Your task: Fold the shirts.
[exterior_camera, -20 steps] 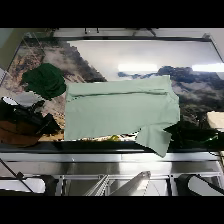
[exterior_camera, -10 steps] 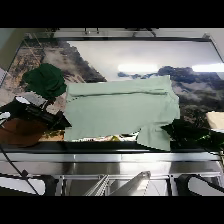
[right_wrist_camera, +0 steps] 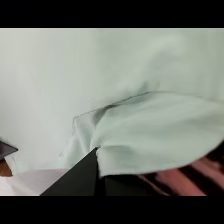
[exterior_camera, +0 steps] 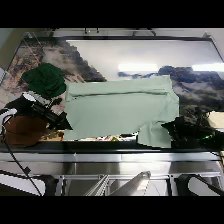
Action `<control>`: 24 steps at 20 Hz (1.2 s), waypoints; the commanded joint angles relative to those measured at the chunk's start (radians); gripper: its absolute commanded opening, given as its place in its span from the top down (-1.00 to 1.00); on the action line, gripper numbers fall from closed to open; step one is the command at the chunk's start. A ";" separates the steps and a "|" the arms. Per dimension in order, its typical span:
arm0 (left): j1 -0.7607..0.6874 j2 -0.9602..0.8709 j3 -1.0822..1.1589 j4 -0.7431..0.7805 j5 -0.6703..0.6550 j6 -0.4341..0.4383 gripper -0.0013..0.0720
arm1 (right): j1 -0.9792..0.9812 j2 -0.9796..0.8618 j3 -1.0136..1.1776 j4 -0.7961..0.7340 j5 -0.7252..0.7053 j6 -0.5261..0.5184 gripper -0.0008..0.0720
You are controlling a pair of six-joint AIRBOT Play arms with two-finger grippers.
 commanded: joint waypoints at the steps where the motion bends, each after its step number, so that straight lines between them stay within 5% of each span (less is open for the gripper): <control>1: 0.044 0.027 0.005 -0.022 -0.101 -0.001 0.92 | -0.001 0.072 0.014 -0.045 0.077 0.030 0.90; 5: 0.126 0.071 0.005 -0.019 -0.115 0.013 0.92 | -0.018 0.140 0.055 -0.186 0.092 0.119 0.90; 12: 0.245 0.070 0.005 -0.039 -0.125 0.013 0.93 | -0.193 0.222 0.068 -0.179 0.140 0.123 0.90; 18: 0.222 0.070 0.090 -0.248 -0.147 0.043 0.92 | -0.094 0.163 0.120 0.160 0.060 -0.058 0.90; 24: 0.132 -0.049 0.435 -0.315 -0.121 -0.008 0.93 | 0.115 -0.105 0.449 0.167 -0.162 -0.071 0.90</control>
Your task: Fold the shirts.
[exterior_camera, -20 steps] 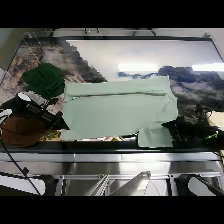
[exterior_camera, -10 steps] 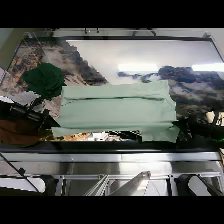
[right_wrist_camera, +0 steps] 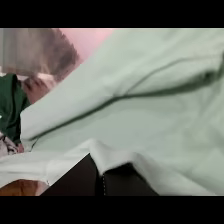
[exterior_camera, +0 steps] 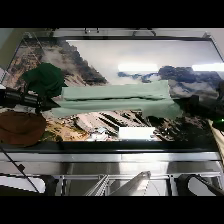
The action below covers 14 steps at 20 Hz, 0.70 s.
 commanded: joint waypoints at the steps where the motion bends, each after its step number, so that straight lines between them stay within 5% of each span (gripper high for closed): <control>1: -0.053 -0.113 0.217 -0.039 0.012 -0.048 0.93 | 0.109 -0.191 0.210 0.029 -0.136 -0.021 0.90; 8: -0.110 -0.430 0.502 -0.030 -0.001 -0.118 0.93 | 0.205 -0.583 0.482 0.026 -0.179 -0.041 0.89; 12: -0.106 -0.532 0.599 -0.030 -0.058 -0.144 0.93 | 0.206 -0.634 0.488 -0.036 -0.192 -0.061 0.89; 13: -0.101 -0.534 0.620 -0.029 -0.072 -0.144 0.92 | 0.197 -0.624 0.494 -0.088 -0.172 -0.056 0.85; 14: -0.095 -0.533 0.649 -0.030 -0.088 -0.148 0.65 | 0.183 -0.609 0.503 -0.135 -0.145 -0.056 0.52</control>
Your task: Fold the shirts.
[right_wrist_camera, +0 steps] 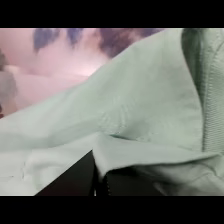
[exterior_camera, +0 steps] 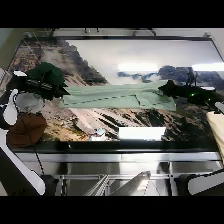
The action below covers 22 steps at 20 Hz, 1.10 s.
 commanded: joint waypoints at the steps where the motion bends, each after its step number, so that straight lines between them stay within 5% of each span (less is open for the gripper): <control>1: 0.021 -0.039 0.109 -0.001 -0.066 -0.051 0.22 | -0.029 0.008 0.039 -0.155 0.059 0.006 0.22; 2: 0.035 -0.039 0.152 -0.002 -0.095 -0.085 0.19 | -0.048 0.023 0.062 -0.216 0.082 0.035 0.21; 4: 0.058 -0.035 0.214 -0.007 -0.152 -0.139 0.19 | -0.082 0.046 0.115 -0.361 0.097 0.110 -0.75; 5: 0.071 -0.019 0.213 -0.007 -0.167 -0.157 0.20 | -0.093 0.048 0.140 -0.417 0.100 0.142 -0.91; 12: 0.073 0.089 0.106 -0.126 -0.100 -0.160 0.20 | -0.087 -0.037 0.157 -0.474 0.117 0.214 -0.91; 13: 0.051 0.095 0.106 -0.127 -0.095 -0.146 0.48 | -0.077 -0.052 0.158 -0.474 0.138 0.219 -0.91; 14: 0.023 0.097 0.106 -0.127 -0.090 -0.125 0.97 | -0.067 -0.064 0.159 -0.469 0.156 0.220 -0.91; 16: -0.054 0.096 0.105 -0.123 -0.044 -0.098 0.98 | -0.040 -0.083 0.167 -0.447 0.185 0.220 -0.59; 19: -0.202 0.094 0.105 -0.091 0.076 -0.069 0.98 | 0.013 -0.109 0.188 -0.429 0.198 0.223 -0.57; 20: -0.258 0.092 0.105 -0.063 0.124 -0.069 0.98 | 0.031 -0.120 0.193 -0.429 0.197 0.243 -0.13; 21: -0.312 0.088 0.105 -0.025 0.170 -0.069 0.98 | 0.045 -0.130 0.197 -0.428 0.197 0.262 0.58; 22: -0.372 0.084 0.105 0.028 0.216 -0.069 0.98 | 0.054 -0.136 0.198 -0.414 0.197 0.268 0.90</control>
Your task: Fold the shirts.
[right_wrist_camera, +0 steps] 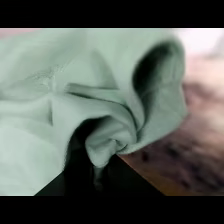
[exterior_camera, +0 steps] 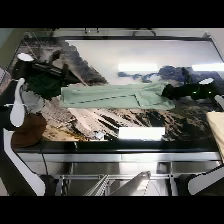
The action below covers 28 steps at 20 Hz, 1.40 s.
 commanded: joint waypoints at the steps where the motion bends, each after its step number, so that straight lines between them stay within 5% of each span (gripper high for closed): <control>1: -0.196 -0.012 0.000 0.153 0.181 0.013 0.98 | 0.037 -0.025 0.011 0.027 0.009 0.036 0.90; 6: -0.385 -0.076 0.000 0.408 0.318 -0.045 0.98 | -0.040 0.068 0.046 0.043 0.185 0.044 0.90; 10: -0.436 -0.120 0.001 0.360 0.362 -0.071 0.97 | -0.129 0.204 0.072 0.071 0.297 0.048 0.90; 14: -0.484 -0.121 0.027 0.160 0.424 -0.049 0.97 | -0.168 0.299 0.100 0.150 0.395 0.048 0.90; 19: -0.536 -0.088 0.117 0.080 0.404 -0.023 0.97 | -0.106 0.384 0.102 0.365 0.459 0.065 0.90; 23: -0.386 0.109 0.116 0.082 0.219 0.003 0.93 | 0.150 0.405 0.102 0.432 0.299 0.071 0.90; 28: -0.097 0.407 -0.012 0.005 0.113 0.003 0.93 | 0.603 0.239 0.117 0.409 -0.271 0.054 0.90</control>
